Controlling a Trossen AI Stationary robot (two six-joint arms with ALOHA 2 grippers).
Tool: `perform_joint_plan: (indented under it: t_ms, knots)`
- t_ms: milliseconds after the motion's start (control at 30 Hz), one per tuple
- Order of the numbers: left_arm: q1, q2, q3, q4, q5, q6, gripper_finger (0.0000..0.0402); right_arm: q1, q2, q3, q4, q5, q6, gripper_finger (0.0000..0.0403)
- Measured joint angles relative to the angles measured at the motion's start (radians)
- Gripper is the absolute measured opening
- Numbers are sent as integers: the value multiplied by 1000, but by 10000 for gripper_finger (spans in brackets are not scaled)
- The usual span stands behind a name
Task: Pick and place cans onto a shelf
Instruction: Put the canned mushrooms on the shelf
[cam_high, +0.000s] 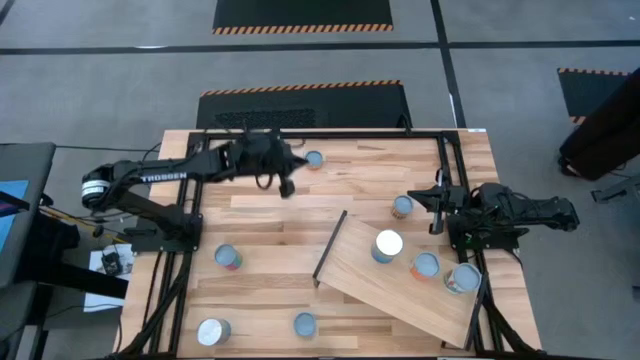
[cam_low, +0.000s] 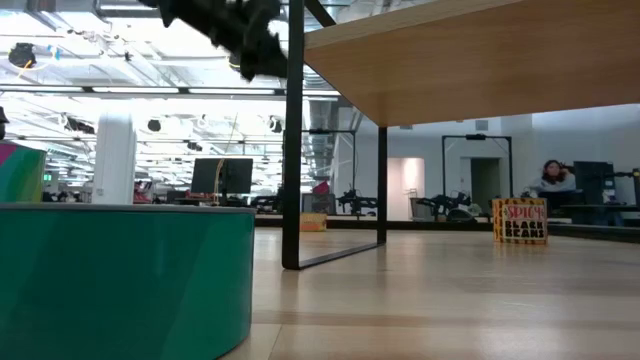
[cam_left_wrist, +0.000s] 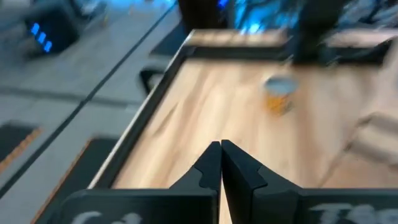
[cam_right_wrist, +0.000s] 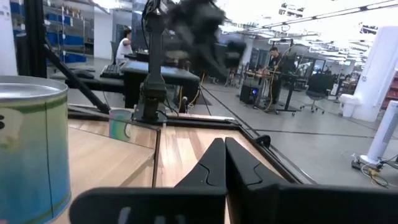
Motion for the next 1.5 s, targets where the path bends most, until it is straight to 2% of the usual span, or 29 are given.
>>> perform_joint_plan:
  t_ms: [233,400,467,600,700,967,1133,1267,1500]
  knots:
    - [237,6,0,-168,172,101,0,0,-1,-36,50,-3,-12,8]
    - [331,6,-67,-154,328,254,0,0,-1,-36,73,-3,-19,10]
    - [349,6,-124,-86,362,296,0,0,0,-36,69,-3,-19,6]
    - [384,22,-225,84,369,300,0,0,0,-36,70,-3,-19,5]
    - [387,76,-233,159,401,273,0,0,0,-36,81,-3,-19,10]
    - [377,369,-66,160,439,282,0,0,0,-36,89,-5,-19,5]
    - [369,485,14,121,410,320,3,0,0,-36,84,-7,-19,10]
    - [356,519,40,96,343,375,28,0,0,-36,80,-7,-26,8]
    - [334,541,42,109,303,461,84,0,0,-36,81,-8,-27,8]
